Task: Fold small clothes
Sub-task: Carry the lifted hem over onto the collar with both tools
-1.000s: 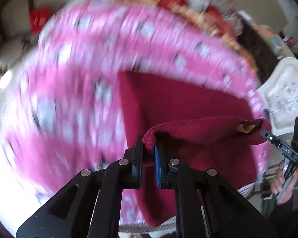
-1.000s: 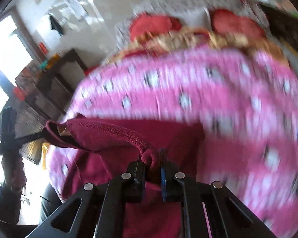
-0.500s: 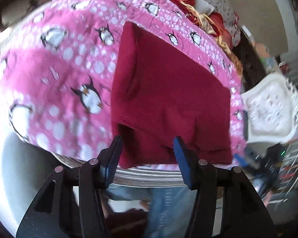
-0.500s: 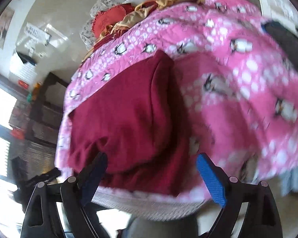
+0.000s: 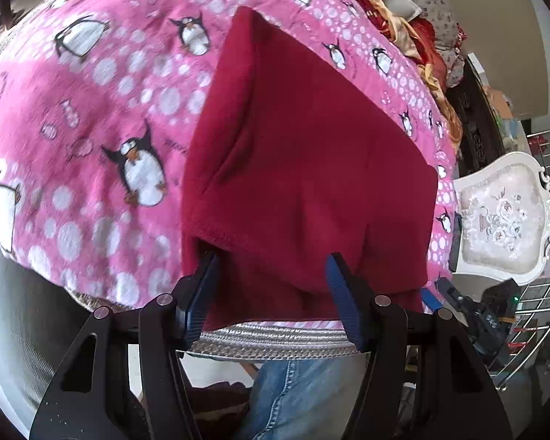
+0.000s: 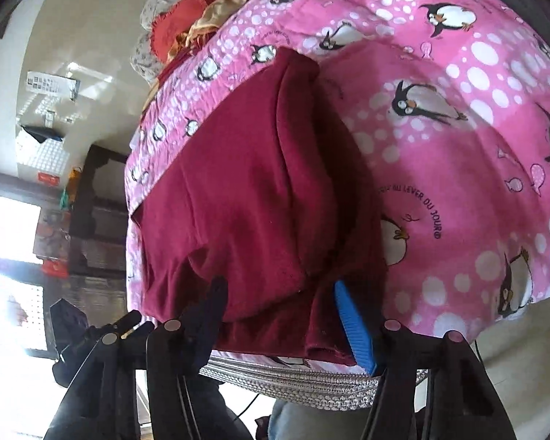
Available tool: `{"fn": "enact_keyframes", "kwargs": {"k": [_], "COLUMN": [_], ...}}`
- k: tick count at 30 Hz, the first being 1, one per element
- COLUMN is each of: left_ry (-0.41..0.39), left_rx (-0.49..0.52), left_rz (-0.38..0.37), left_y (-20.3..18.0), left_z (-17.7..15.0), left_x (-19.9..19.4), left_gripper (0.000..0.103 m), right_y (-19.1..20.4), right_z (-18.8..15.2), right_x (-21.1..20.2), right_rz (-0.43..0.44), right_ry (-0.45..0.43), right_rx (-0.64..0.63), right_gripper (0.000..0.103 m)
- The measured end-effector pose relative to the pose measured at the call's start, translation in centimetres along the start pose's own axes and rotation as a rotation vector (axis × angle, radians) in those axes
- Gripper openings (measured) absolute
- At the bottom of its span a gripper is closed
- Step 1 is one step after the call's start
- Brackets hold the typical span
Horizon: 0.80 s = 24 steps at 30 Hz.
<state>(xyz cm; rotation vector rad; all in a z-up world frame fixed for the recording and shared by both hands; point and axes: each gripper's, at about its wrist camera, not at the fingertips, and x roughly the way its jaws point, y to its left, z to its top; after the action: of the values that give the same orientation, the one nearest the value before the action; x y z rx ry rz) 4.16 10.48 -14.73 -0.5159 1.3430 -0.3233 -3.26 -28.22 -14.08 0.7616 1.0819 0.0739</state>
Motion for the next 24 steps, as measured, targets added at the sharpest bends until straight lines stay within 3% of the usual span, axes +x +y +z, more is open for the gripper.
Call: {"fn": "enact_keyframes", "kwargs": {"k": [3,6,9,11,12,14,16,17,19,24], "left_ry": [0.008,0.024,0.030,0.034,0.034,0.026,0.013,-0.004,-0.030,-0.023], "left_rx": [-0.006,-0.016,-0.011,-0.014,-0.017,-0.012,-0.002,0.018,0.040,0.092], "left_rz": [0.015,0.034,0.057,0.076,0.086,0.107,0.109,0.120,0.111,0.035], "left_y": [0.1,0.4,0.4,0.3,0.4,0.2,0.0,-0.4,-1.0,-2.0], "left_z": [0.4,0.4,0.4,0.8,1.0,1.6,1.8,1.8,1.6,-0.5], "left_x": [0.6,1.3,1.8,2.3,2.4,2.2,1.5,0.8,-0.5,-2.9], "left_gripper": [0.060,0.060,0.059,0.058,0.051,0.042,0.025,0.010,0.008,0.005], "right_y": [1.2,1.2,0.3,-0.2,-0.3,-0.1,0.2,0.4,1.1,3.1], "right_z": [-0.1,-0.1,0.1,0.6,1.2,2.1,3.1,3.5,3.9,3.7], "right_x": [-1.5,-0.1,2.8,3.7,3.7,3.5,2.8,2.1,0.4,-5.1], "right_rz": [0.030,0.070,0.035,0.039,0.040,0.016,-0.004,0.004,-0.004,-0.021], "right_ry": [-0.036,0.018,0.086,0.086,0.067,0.047,0.033,0.024,-0.005,-0.092], "right_rx": [-0.027,-0.013,0.020,0.047,0.051,0.036,0.023,0.010,-0.029,-0.131], "right_gripper": [0.057,0.057,0.057,0.057,0.054,0.035,0.013,0.009,0.002,0.000]}}
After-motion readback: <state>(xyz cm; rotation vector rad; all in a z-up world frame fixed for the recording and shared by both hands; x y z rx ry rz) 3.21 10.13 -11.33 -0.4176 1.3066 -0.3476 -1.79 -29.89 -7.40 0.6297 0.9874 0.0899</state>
